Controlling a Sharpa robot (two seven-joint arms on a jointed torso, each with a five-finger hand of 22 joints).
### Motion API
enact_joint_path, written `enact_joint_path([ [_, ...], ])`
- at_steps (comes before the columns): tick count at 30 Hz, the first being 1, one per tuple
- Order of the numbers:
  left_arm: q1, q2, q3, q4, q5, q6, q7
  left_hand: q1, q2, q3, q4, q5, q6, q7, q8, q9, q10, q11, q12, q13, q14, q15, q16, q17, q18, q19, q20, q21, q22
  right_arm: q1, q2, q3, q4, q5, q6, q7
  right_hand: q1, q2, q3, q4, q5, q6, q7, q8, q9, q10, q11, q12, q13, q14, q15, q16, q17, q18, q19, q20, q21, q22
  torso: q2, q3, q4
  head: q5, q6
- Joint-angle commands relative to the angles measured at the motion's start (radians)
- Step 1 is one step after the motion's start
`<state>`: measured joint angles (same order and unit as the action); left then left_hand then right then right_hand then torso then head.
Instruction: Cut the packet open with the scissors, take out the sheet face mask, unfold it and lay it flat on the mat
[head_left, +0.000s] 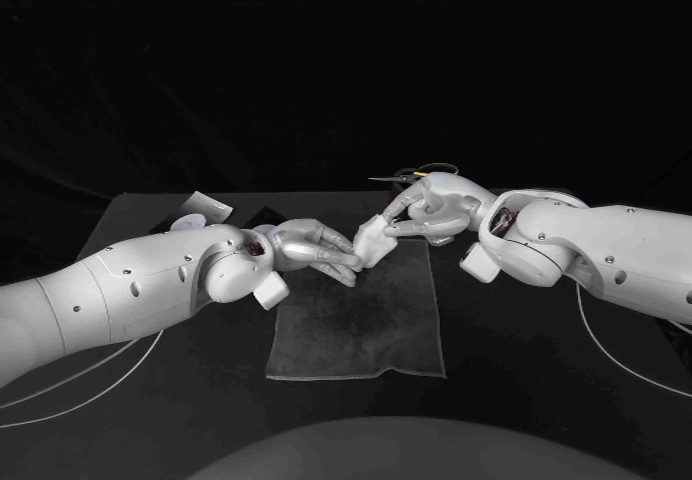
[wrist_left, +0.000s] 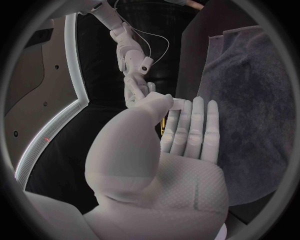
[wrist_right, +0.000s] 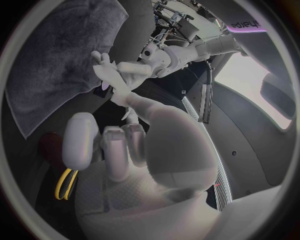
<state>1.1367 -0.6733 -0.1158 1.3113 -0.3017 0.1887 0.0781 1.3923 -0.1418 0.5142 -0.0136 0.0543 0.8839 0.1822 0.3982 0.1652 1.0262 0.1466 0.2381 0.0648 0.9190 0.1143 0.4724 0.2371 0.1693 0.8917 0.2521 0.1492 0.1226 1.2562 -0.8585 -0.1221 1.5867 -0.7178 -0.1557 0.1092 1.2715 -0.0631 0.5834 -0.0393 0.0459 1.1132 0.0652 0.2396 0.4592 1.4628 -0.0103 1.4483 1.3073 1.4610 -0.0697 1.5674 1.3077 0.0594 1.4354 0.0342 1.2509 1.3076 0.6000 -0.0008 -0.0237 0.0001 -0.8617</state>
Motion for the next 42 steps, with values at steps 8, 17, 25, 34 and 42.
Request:
enact_joint_path([
  [8, 0.000, 0.004, 0.001, 0.006, -0.011, 0.000, 0.006, -0.003, 0.014, -0.002, 0.016, -0.006, 0.028, -0.024, 0.002, 0.005, 0.031, -0.004, 0.002, 0.005, 0.009, -0.002, 0.016, 0.016, 0.011, -0.001, 0.011, -0.001, -0.002, 0.000, 0.000, 0.001, -0.001, 0.003, 0.001, 0.010, 0.000, 0.007, 0.000, -0.005, 0.003, 0.005, -0.001, 0.007, 0.042, 0.088, -0.004, 0.003, 0.210, 0.110, -0.004, 0.003, 0.263, 0.008, 0.005, 0.001, 0.005, 0.173, 0.000, -0.0009, 0.0008, -0.001, 0.000],
  [17, 0.000, 0.002, 0.001, 0.007, -0.034, 0.003, 0.007, 0.071, 0.086, -0.011, -0.029, -0.007, 0.099, -0.035, 0.028, 0.026, 0.111, -0.040, 0.033, 0.015, 0.065, -0.038, 0.047, 0.051, 0.008, 0.027, -0.019, 0.052, 0.036, 0.000, -0.001, 0.001, -0.005, 0.003, -0.004, 0.011, 0.000, 0.007, 0.000, -0.005, 0.003, 0.005, -0.001, 0.007, 0.042, 0.088, -0.004, 0.003, 0.210, 0.110, -0.004, 0.003, 0.263, 0.008, 0.005, 0.001, 0.005, 0.173, 0.000, -0.0003, 0.0004, 0.000, 0.001],
  [25, 0.000, 0.002, 0.001, 0.008, -0.044, -0.001, 0.021, 0.072, 0.114, -0.040, -0.045, -0.007, 0.121, -0.046, 0.026, 0.036, 0.135, -0.051, 0.038, 0.021, 0.093, -0.049, 0.048, 0.066, -0.006, 0.016, -0.043, 0.127, 0.099, 0.000, -0.002, 0.001, -0.013, 0.002, -0.004, 0.004, -0.004, 0.008, 0.003, -0.009, 0.003, 0.004, 0.000, 0.009, 0.043, 0.088, -0.004, 0.001, 0.209, 0.110, -0.004, 0.003, 0.262, 0.009, 0.003, 0.001, 0.001, 0.172, -0.001, -0.0005, -0.0006, -0.001, 0.000],
  [34, 0.000, 0.000, 0.001, 0.014, -0.046, -0.008, 0.047, 0.065, 0.132, -0.056, -0.046, -0.007, 0.122, -0.049, 0.023, 0.058, 0.141, -0.054, 0.036, 0.026, 0.099, -0.051, 0.046, 0.082, -0.025, -0.035, -0.060, 0.207, 0.176, 0.000, 0.007, 0.001, -0.037, -0.047, -0.003, -0.043, -0.024, 0.007, 0.000, -0.019, 0.002, -0.044, 0.014, -0.008, 0.042, 0.070, 0.007, -0.080, 0.173, 0.094, 0.004, -0.042, 0.214, 0.022, -0.027, 0.006, -0.069, 0.151, 0.000, -0.0013, 0.0006, -0.003, 0.002],
  [42, 0.000, -0.004, 0.001, 0.021, -0.026, -0.020, 0.069, 0.061, 0.134, -0.047, -0.047, -0.006, 0.117, -0.050, 0.021, 0.079, 0.140, -0.053, 0.034, 0.031, 0.096, -0.050, 0.043, 0.095, -0.036, -0.082, -0.069, 0.267, 0.237, -0.003, 0.019, 0.000, -0.044, -0.163, -0.075, -0.117, -0.114, -0.066, -0.097, 0.005, 0.002, -0.209, 0.086, -0.113, -0.003, -0.068, 0.071, -0.473, -0.009, -0.012, 0.059, -0.256, 0.007, 0.077, -0.193, 0.051, -0.414, 0.040, 0.000, -0.0022, 0.0002, -0.005, 0.002],
])
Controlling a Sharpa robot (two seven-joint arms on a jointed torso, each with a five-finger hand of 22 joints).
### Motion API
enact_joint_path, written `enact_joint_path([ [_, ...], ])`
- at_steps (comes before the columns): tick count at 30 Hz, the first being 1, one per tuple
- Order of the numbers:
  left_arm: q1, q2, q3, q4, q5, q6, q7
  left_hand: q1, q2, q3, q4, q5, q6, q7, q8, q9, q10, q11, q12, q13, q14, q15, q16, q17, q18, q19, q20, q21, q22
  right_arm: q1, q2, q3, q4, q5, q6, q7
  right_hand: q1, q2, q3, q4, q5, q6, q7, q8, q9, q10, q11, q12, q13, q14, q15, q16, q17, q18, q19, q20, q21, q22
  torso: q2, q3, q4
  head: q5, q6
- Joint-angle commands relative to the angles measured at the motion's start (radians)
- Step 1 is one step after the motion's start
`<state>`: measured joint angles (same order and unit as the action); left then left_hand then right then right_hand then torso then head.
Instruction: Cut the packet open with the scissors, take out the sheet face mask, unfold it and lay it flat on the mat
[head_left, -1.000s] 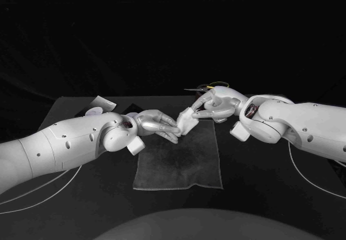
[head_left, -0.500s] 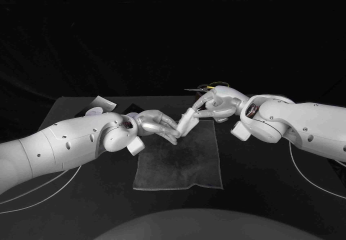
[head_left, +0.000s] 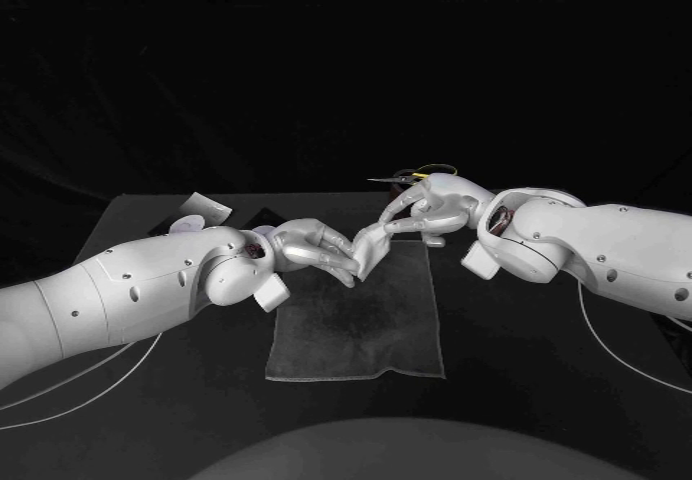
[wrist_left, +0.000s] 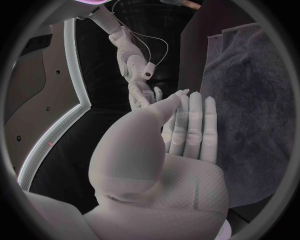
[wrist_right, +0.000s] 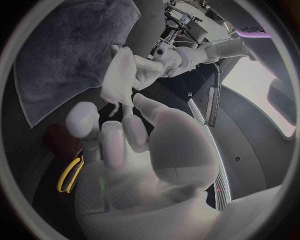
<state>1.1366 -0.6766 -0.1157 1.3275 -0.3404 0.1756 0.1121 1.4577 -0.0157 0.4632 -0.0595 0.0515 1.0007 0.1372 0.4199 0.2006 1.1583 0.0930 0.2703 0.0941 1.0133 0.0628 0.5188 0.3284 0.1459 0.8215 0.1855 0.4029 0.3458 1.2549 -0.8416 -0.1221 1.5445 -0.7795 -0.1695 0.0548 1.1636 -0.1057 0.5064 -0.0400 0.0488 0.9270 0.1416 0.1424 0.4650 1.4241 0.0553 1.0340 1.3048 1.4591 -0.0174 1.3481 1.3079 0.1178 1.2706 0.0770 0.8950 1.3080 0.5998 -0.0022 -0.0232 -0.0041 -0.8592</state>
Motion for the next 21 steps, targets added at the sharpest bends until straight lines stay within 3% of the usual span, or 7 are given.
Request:
enact_joint_path([
  [1, 0.000, -0.001, 0.001, 0.005, 0.016, -0.007, 0.036, -0.005, 0.007, 0.005, -0.002, -0.004, 0.000, -0.005, -0.001, 0.045, 0.008, 0.001, 0.002, 0.002, 0.002, 0.001, -0.003, 0.004, -0.013, -0.015, -0.003, 0.018, 0.018, -0.003, 0.002, 0.000, -0.003, -0.122, -0.082, -0.074, -0.016, -0.035, -0.037, 0.012, -0.001, -0.031, 0.011, -0.021, -0.012, -0.038, 0.007, -0.076, -0.017, -0.017, 0.010, -0.049, -0.004, 0.023, -0.038, 0.012, -0.080, 0.030, 0.000, -0.0009, -0.0002, -0.001, 0.000],
  [5, 0.000, -0.006, 0.001, 0.009, 0.029, -0.003, 0.037, -0.005, 0.006, 0.010, -0.004, -0.004, -0.001, -0.004, -0.003, 0.051, 0.008, 0.001, 0.002, 0.003, 0.001, 0.001, -0.004, 0.008, -0.015, -0.029, -0.004, 0.035, 0.036, -0.009, 0.000, -0.001, -0.005, -0.168, -0.137, -0.105, -0.023, -0.048, -0.065, 0.024, -0.001, -0.040, 0.012, -0.028, -0.016, -0.050, 0.009, -0.098, -0.034, -0.024, 0.012, -0.059, -0.016, 0.029, -0.046, 0.018, -0.105, 0.017, 0.000, -0.0005, 0.0009, 0.000, -0.001],
  [11, 0.000, -0.016, 0.001, 0.019, 0.049, 0.007, 0.039, -0.005, 0.004, 0.020, -0.009, -0.003, -0.003, 0.003, -0.005, 0.059, 0.003, 0.002, 0.001, 0.005, -0.005, 0.003, -0.006, 0.013, -0.019, -0.051, -0.005, 0.057, 0.060, -0.024, -0.012, -0.002, 0.004, -0.231, -0.223, -0.163, -0.018, -0.040, -0.073, 0.032, 0.000, -0.041, 0.012, -0.030, -0.017, -0.050, 0.008, -0.099, -0.040, -0.021, 0.011, -0.054, -0.014, 0.028, -0.038, 0.020, -0.097, 0.017, 0.000, -0.0002, -0.0002, 0.002, -0.003],
  [17, 0.000, -0.023, 0.001, 0.028, 0.065, 0.007, 0.040, -0.007, 0.003, 0.028, -0.013, -0.004, -0.004, 0.005, -0.007, 0.065, 0.000, 0.003, 0.004, 0.008, -0.009, 0.004, -0.003, 0.019, -0.022, -0.069, -0.006, 0.079, 0.083, -0.044, -0.030, -0.004, 0.038, -0.247, -0.278, -0.174, 0.006, -0.015, -0.077, 0.042, 0.001, 0.002, 0.003, -0.008, -0.013, -0.026, 0.000, -0.050, -0.030, 0.000, 0.004, -0.025, 0.007, 0.020, 0.000, 0.018, -0.045, 0.028, 0.000, 0.0007, -0.0011, 0.001, -0.003],
  [21, 0.000, -0.026, 0.001, 0.035, 0.073, -0.006, 0.035, -0.010, 0.000, 0.035, -0.019, -0.003, -0.003, 0.007, -0.008, 0.070, -0.001, 0.003, 0.009, 0.011, -0.009, 0.003, 0.001, 0.024, -0.023, -0.079, -0.008, 0.103, 0.106, -0.062, -0.037, -0.006, 0.086, -0.201, -0.316, -0.154, 0.033, 0.018, -0.056, 0.044, 0.007, 0.048, -0.012, 0.013, -0.012, 0.011, -0.013, 0.042, 0.007, 0.028, -0.007, 0.020, 0.046, 0.007, 0.045, 0.008, 0.034, 0.053, 0.000, 0.0019, -0.0007, 0.001, -0.004],
])
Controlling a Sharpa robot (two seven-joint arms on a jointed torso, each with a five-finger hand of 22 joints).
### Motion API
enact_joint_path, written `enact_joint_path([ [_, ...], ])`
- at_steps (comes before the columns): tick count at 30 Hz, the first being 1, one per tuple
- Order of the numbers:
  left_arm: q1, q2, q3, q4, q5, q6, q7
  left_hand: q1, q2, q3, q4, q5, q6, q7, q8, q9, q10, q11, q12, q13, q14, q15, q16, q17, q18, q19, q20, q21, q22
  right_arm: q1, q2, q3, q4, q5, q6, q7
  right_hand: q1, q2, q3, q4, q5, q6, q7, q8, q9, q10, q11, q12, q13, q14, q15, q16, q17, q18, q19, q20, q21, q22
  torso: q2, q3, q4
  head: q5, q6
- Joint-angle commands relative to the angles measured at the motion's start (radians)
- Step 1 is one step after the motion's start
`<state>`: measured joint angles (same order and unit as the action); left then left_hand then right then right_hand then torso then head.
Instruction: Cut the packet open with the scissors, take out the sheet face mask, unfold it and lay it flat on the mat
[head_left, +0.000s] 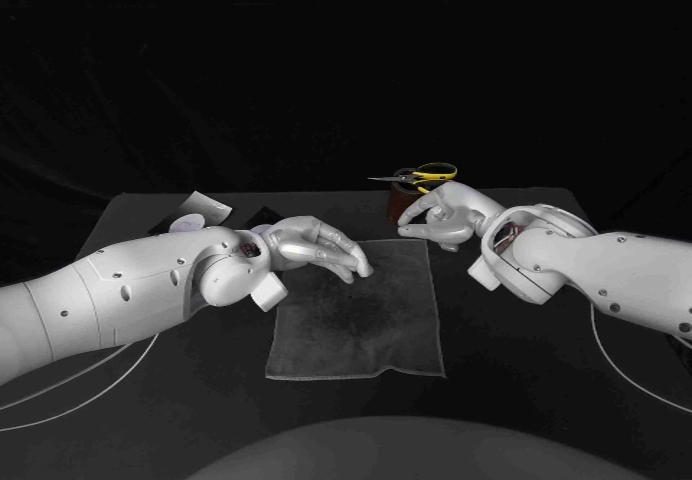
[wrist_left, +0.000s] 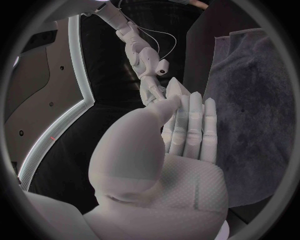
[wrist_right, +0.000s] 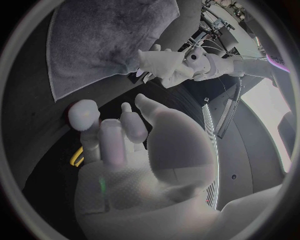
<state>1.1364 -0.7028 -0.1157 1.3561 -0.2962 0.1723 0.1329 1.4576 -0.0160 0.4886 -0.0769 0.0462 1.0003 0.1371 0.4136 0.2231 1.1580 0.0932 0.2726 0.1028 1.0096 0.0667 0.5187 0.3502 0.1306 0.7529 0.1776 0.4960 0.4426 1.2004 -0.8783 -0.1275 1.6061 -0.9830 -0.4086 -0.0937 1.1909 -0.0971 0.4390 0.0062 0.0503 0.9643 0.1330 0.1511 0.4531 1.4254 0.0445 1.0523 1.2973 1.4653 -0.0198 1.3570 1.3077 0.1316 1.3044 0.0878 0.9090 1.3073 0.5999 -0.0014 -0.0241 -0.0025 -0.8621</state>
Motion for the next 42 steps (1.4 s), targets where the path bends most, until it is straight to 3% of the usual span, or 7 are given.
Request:
enact_joint_path([
  [1, 0.000, -0.001, 0.001, 0.009, 0.032, -0.012, 0.011, -0.010, -0.001, 0.013, -0.003, 0.002, -0.002, 0.008, -0.002, 0.050, -0.001, 0.002, 0.009, 0.003, -0.005, -0.002, 0.003, 0.005, -0.008, -0.015, -0.001, 0.019, 0.018, -0.015, -0.001, -0.001, 0.043, 0.017, -0.091, 0.002, 0.011, 0.017, 0.020, -0.001, 0.012, 0.025, -0.009, 0.009, -0.002, 0.025, -0.007, 0.067, 0.034, 0.032, -0.009, 0.031, 0.063, -0.012, 0.027, -0.007, 0.049, 0.064, 0.000, 0.0012, 0.0004, -0.001, 0.000],
  [7, 0.000, -0.002, 0.001, 0.016, 0.038, -0.051, -0.006, -0.021, -0.010, 0.036, -0.015, 0.002, 0.003, 0.009, -0.006, 0.056, -0.003, 0.001, 0.022, 0.008, -0.005, -0.004, 0.015, 0.015, -0.009, -0.038, -0.006, 0.070, 0.067, -0.032, 0.006, -0.003, 0.104, 0.043, -0.134, 0.008, -0.013, 0.021, 0.029, 0.023, 0.047, 0.060, -0.022, 0.016, -0.012, 0.061, -0.019, 0.172, 0.084, 0.057, -0.020, 0.082, 0.113, -0.026, 0.064, -0.018, 0.123, 0.091, 0.000, 0.0007, 0.0009, -0.003, -0.001],
  [16, 0.000, 0.000, 0.000, 0.022, 0.040, -0.098, -0.034, -0.033, -0.019, 0.059, -0.022, 0.002, 0.007, 0.010, -0.008, 0.060, -0.006, 0.001, 0.035, 0.012, -0.007, -0.006, 0.024, 0.023, -0.007, -0.055, -0.008, 0.108, 0.105, -0.039, 0.027, -0.005, 0.145, 0.025, -0.149, -0.048, -0.085, -0.014, -0.008, 0.086, 0.092, 0.085, -0.030, 0.016, -0.026, 0.078, -0.025, 0.223, 0.110, 0.070, -0.026, 0.110, 0.141, -0.035, 0.088, -0.026, 0.174, 0.111, 0.000, -0.0004, 0.0017, -0.003, -0.001],
  [32, 0.000, 0.002, 0.000, 0.030, 0.039, -0.120, -0.051, -0.042, -0.024, 0.075, -0.026, 0.002, 0.009, 0.010, -0.009, 0.062, -0.007, 0.000, 0.043, 0.014, -0.007, -0.007, 0.030, 0.027, -0.005, -0.063, -0.008, 0.129, 0.125, -0.048, 0.078, -0.006, 0.124, -0.065, -0.143, -0.138, -0.104, -0.060, -0.057, 0.117, 0.083, 0.099, -0.035, 0.016, -0.034, 0.078, -0.029, 0.223, 0.109, 0.070, -0.030, 0.110, 0.141, -0.034, 0.086, -0.029, 0.171, 0.114, 0.000, -0.0003, 0.0008, -0.002, -0.001],
  [42, 0.000, 0.001, 0.000, 0.034, 0.039, -0.118, -0.051, -0.044, -0.025, 0.077, -0.026, 0.002, 0.010, 0.010, -0.009, 0.063, -0.008, 0.000, 0.045, 0.015, -0.007, -0.007, 0.031, 0.028, -0.004, -0.065, -0.008, 0.133, 0.129, -0.048, 0.098, -0.007, 0.103, -0.105, -0.138, -0.158, -0.087, -0.071, -0.079, 0.122, 0.052, 0.110, -0.039, 0.021, -0.035, 0.077, -0.033, 0.220, 0.107, 0.069, -0.032, 0.109, 0.139, -0.033, 0.084, -0.031, 0.166, 0.114, 0.001, 0.0009, 0.0006, 0.000, -0.003],
])
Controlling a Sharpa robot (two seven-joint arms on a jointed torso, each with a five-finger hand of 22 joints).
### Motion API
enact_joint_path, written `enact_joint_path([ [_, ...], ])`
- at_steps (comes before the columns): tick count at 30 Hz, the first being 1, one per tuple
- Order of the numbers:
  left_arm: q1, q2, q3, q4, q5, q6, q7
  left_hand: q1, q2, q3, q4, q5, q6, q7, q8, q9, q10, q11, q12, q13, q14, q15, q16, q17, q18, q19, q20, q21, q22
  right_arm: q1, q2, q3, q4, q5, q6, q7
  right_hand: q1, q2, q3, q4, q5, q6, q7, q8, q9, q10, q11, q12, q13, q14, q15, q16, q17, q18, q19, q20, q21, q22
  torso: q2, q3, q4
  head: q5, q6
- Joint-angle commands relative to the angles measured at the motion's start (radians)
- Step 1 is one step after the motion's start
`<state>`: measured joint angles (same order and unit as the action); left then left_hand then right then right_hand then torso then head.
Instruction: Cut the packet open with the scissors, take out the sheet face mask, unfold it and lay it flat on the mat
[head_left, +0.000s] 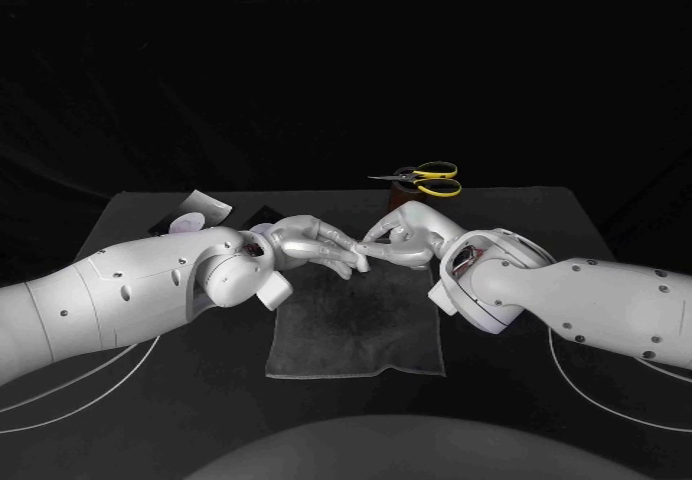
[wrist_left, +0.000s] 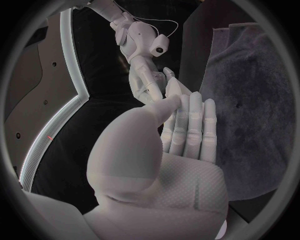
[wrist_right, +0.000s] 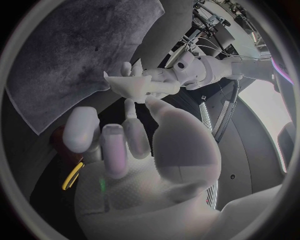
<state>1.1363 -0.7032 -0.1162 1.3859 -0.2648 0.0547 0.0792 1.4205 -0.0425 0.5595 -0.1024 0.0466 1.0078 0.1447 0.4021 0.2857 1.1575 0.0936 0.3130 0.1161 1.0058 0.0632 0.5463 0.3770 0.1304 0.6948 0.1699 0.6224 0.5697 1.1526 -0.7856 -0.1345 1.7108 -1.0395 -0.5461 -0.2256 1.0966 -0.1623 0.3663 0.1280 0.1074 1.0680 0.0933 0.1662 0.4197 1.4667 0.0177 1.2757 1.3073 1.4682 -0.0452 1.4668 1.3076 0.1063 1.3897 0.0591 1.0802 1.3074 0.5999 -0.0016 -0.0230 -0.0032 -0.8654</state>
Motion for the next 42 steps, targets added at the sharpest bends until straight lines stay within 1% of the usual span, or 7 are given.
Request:
enact_joint_path([
  [1, 0.000, 0.002, 0.001, 0.004, 0.007, -0.001, 0.003, -0.007, 0.001, 0.007, -0.001, 0.002, 0.002, 0.002, 0.003, 0.000, -0.007, -0.001, 0.005, 0.002, -0.003, -0.003, 0.004, 0.001, -0.004, -0.007, 0.000, 0.007, 0.002, -0.001, 0.007, 0.000, -0.002, -0.050, 0.000, -0.026, 0.010, -0.006, -0.008, 0.000, -0.008, 0.007, 0.000, 0.007, -0.001, 0.035, -0.006, -0.004, 0.097, 0.066, -0.007, -0.001, 0.139, -0.008, -0.002, -0.002, -0.005, 0.113, 0.001, 0.0010, -0.0002, 0.001, -0.001],
  [16, 0.000, 0.003, 0.001, 0.007, 0.006, 0.003, -0.001, -0.008, 0.000, 0.008, -0.002, 0.002, 0.003, 0.002, 0.003, 0.001, -0.007, -0.001, 0.007, 0.002, -0.003, -0.004, 0.005, 0.002, -0.003, -0.008, 0.000, 0.010, 0.005, -0.001, 0.024, 0.000, -0.012, -0.055, 0.002, -0.025, 0.029, 0.003, -0.016, 0.003, -0.011, 0.030, -0.008, 0.020, 0.001, 0.037, -0.013, 0.002, 0.100, 0.068, -0.012, 0.003, 0.144, -0.009, 0.001, -0.006, 0.002, 0.117, -0.001, -0.0001, -0.0008, 0.003, -0.005],
  [26, 0.000, 0.003, 0.001, 0.009, 0.004, 0.010, -0.004, -0.009, -0.001, 0.010, -0.003, 0.002, 0.004, 0.002, 0.003, 0.001, -0.007, -0.001, 0.008, 0.002, -0.003, -0.004, 0.006, 0.003, -0.003, -0.008, 0.000, 0.013, 0.008, -0.001, 0.029, 0.000, -0.016, -0.056, 0.004, -0.026, 0.130, 0.053, 0.043, -0.044, -0.023, 0.052, -0.027, 0.040, 0.003, 0.039, -0.030, 0.004, 0.100, 0.070, -0.026, 0.006, 0.147, -0.010, 0.005, -0.018, 0.010, 0.122, 0.000, -0.0004, -0.0001, 0.001, -0.005],
  [30, 0.000, 0.002, 0.001, 0.008, 0.004, 0.008, -0.004, -0.009, -0.001, 0.010, -0.003, 0.002, 0.004, 0.002, 0.003, 0.001, -0.007, -0.001, 0.008, 0.002, -0.003, -0.004, 0.006, 0.003, -0.003, -0.008, 0.000, 0.013, 0.008, -0.001, 0.030, 0.000, -0.014, -0.057, 0.006, -0.024, 0.149, 0.059, 0.084, -0.069, 0.022, 0.054, -0.030, 0.049, 0.005, 0.040, -0.033, 0.005, 0.100, 0.071, -0.030, 0.007, 0.149, -0.011, 0.007, -0.022, 0.012, 0.124, 0.000, -0.0005, -0.0003, 0.001, -0.004],
  [33, 0.000, 0.002, 0.001, 0.007, 0.004, 0.007, -0.006, -0.009, -0.001, 0.010, -0.003, 0.002, 0.004, 0.002, 0.003, 0.001, -0.007, -0.001, 0.008, 0.002, -0.003, -0.004, 0.006, 0.003, -0.003, -0.008, 0.000, 0.013, 0.008, -0.001, 0.029, 0.000, -0.014, -0.057, 0.006, -0.022, 0.142, 0.051, 0.123, -0.088, 0.102, 0.051, -0.030, 0.060, 0.010, 0.041, -0.033, 0.006, 0.100, 0.071, -0.030, 0.008, 0.150, -0.012, 0.008, -0.024, 0.014, 0.126, 0.000, 0.0002, -0.0003, 0.001, -0.005],
  [35, 0.000, 0.002, 0.001, 0.007, 0.004, 0.005, -0.007, -0.010, -0.002, 0.012, -0.003, 0.002, 0.004, 0.002, 0.004, 0.002, -0.007, -0.001, 0.009, 0.003, -0.003, -0.004, 0.007, 0.003, -0.002, -0.009, 0.000, 0.016, 0.011, -0.001, 0.028, 0.000, -0.013, -0.057, 0.005, -0.020, 0.136, 0.047, 0.142, -0.099, 0.130, 0.050, -0.031, 0.068, 0.014, 0.042, -0.034, 0.008, 0.101, 0.072, -0.031, 0.009, 0.151, -0.012, 0.009, -0.024, 0.017, 0.128, 0.000, 0.0002, -0.0002, 0.001, -0.005],
  [42, 0.000, 0.000, 0.001, 0.006, 0.004, 0.003, -0.009, -0.010, -0.002, 0.012, -0.003, 0.002, 0.004, 0.002, 0.004, 0.002, -0.007, -0.001, 0.009, 0.003, -0.003, -0.004, 0.007, 0.003, -0.002, -0.009, 0.000, 0.016, 0.011, -0.001, 0.026, 0.000, -0.013, -0.057, -0.002, -0.015, 0.136, 0.049, 0.198, -0.138, 0.155, 0.043, -0.030, 0.090, 0.028, 0.045, -0.034, 0.013, 0.104, 0.074, -0.031, 0.014, 0.157, -0.014, 0.013, -0.025, 0.025, 0.133, 0.000, 0.0008, -0.0005, -0.001, -0.006],
])
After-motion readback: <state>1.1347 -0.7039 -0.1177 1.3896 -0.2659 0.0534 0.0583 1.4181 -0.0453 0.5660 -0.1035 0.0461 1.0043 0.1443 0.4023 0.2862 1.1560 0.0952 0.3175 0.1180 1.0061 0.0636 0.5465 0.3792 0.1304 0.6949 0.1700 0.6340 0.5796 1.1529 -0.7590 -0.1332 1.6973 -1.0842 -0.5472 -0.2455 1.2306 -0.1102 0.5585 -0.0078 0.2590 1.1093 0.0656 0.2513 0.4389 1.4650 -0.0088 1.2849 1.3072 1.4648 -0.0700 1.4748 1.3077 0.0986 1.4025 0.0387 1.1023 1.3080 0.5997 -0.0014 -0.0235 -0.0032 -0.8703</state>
